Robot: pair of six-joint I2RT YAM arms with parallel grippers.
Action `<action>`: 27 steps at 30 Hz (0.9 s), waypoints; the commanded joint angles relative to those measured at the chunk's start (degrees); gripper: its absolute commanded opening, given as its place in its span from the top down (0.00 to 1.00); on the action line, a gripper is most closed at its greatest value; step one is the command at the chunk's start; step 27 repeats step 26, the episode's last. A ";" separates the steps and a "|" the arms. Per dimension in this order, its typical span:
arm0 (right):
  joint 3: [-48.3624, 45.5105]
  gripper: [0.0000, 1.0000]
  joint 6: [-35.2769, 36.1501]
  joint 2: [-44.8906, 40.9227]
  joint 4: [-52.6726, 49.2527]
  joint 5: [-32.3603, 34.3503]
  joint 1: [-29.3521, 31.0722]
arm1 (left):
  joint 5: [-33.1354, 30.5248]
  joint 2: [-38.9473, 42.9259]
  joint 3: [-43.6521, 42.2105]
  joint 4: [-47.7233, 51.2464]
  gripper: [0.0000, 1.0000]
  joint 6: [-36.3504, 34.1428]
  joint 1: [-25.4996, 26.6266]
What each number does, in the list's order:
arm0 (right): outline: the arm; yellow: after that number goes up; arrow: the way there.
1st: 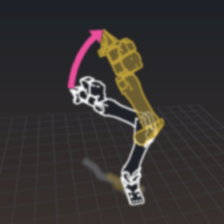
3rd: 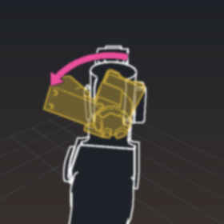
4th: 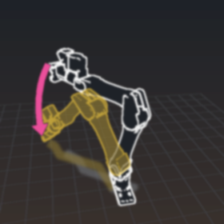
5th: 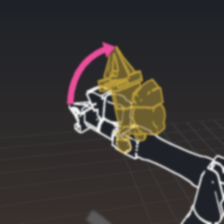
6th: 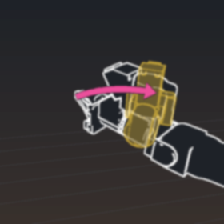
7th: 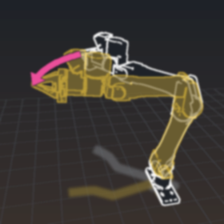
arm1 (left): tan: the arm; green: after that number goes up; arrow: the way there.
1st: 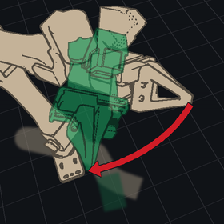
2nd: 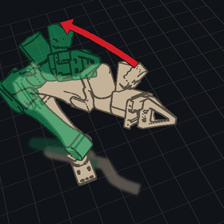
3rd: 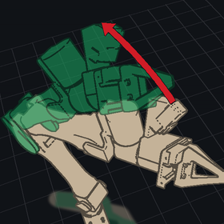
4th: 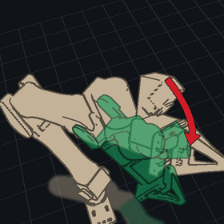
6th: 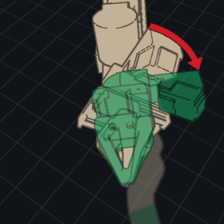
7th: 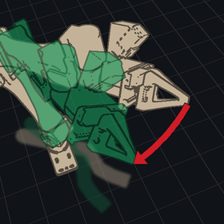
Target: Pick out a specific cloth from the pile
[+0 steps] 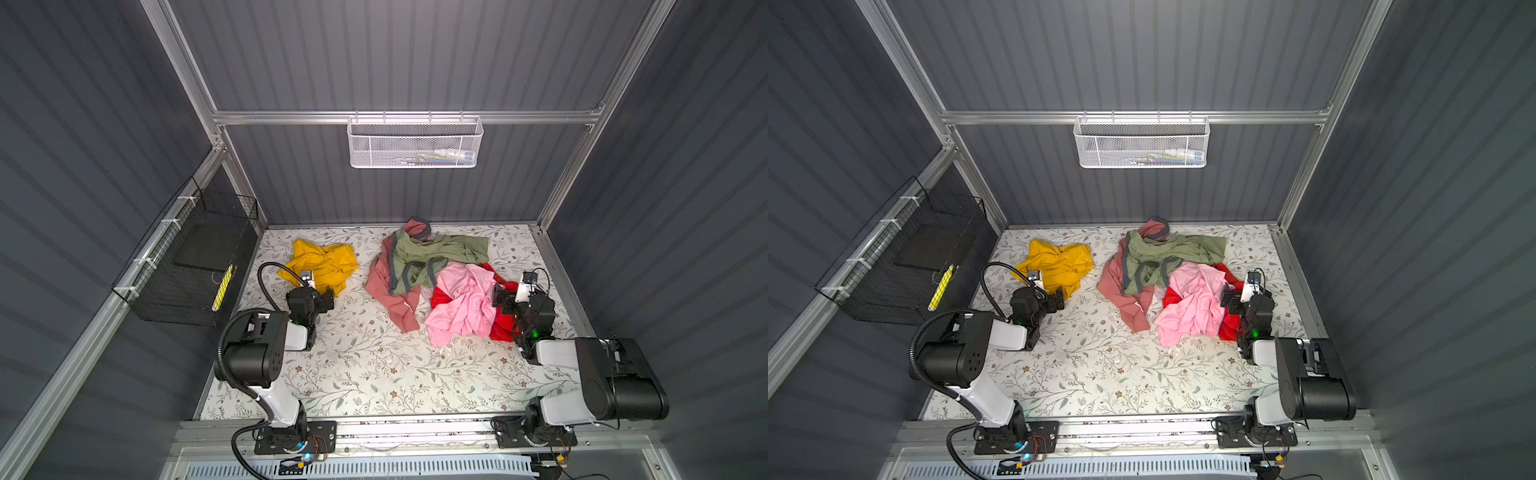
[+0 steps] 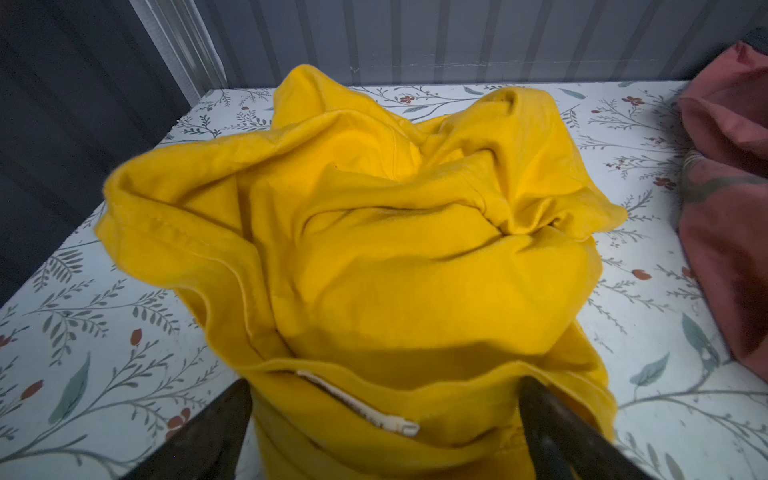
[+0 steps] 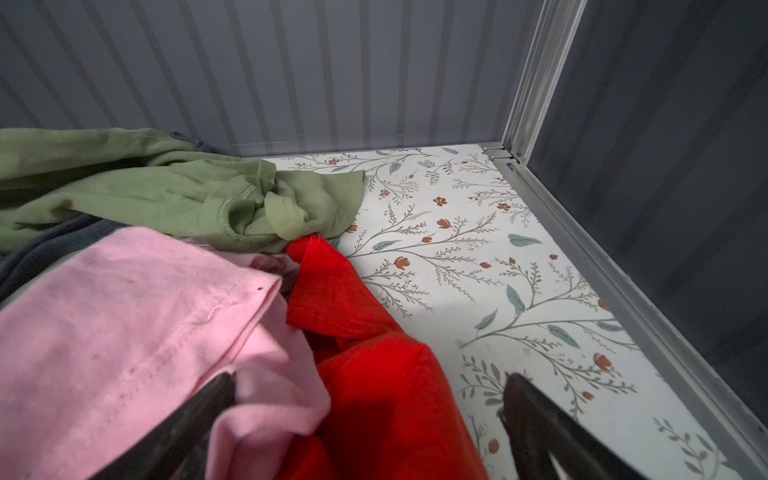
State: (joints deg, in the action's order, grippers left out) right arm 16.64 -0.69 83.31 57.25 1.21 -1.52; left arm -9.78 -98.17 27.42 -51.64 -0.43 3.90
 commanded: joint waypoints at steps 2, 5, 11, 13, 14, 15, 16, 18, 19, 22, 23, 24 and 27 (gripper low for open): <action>1.18 0.01 -0.37 0.20 0.15 -0.53 -0.41 | 0.51 -0.27 -0.11 -0.13 0.00 -0.63 -0.39; 1.15 0.01 -0.36 0.17 0.15 -0.60 -0.40 | 0.51 -0.26 -0.08 -0.13 0.00 -0.63 -0.39; 1.18 0.01 -0.34 0.15 0.16 -0.57 -0.41 | 0.49 -0.19 -0.08 -0.13 0.00 -0.63 -0.39; 1.20 0.01 -0.37 0.22 0.20 -0.50 -0.35 | 0.49 -0.27 -0.11 -0.13 0.00 -0.56 -0.39; 1.18 0.01 -0.37 0.28 0.20 -0.51 -0.41 | 0.47 -0.27 -0.06 -0.13 0.00 -0.63 -0.39; 1.16 0.01 -0.32 0.23 0.21 -0.54 -0.41 | 0.47 -0.27 -0.08 -0.15 0.00 -0.55 -0.39; 1.20 0.01 -0.36 0.26 0.16 -0.59 -0.39 | 0.53 -0.22 -0.06 -0.14 0.00 -0.57 -0.39; 1.15 0.01 -0.34 0.22 0.18 -0.56 -0.36 | 0.56 -0.33 -0.02 -0.01 0.00 -0.54 -0.39; 1.11 0.01 -0.37 0.19 0.23 -0.54 -0.37 | 0.70 -0.34 0.09 0.21 0.00 -0.54 -0.39; 1.13 0.01 -0.37 0.33 0.20 -0.54 -0.41 | 0.71 -0.40 0.09 0.22 0.00 -0.45 -0.34; 1.18 0.01 -0.37 0.19 0.18 -0.49 -0.41 | 0.65 -0.31 0.04 0.22 0.00 -0.45 -0.38; 1.18 0.01 -0.36 0.17 0.22 -0.54 -0.37 | 0.69 -0.27 0.01 0.09 0.00 -0.54 -0.39; 1.12 0.01 -0.37 0.19 0.23 -0.58 -0.39 | 1.10 -0.21 -0.21 -0.22 0.00 -0.86 -0.37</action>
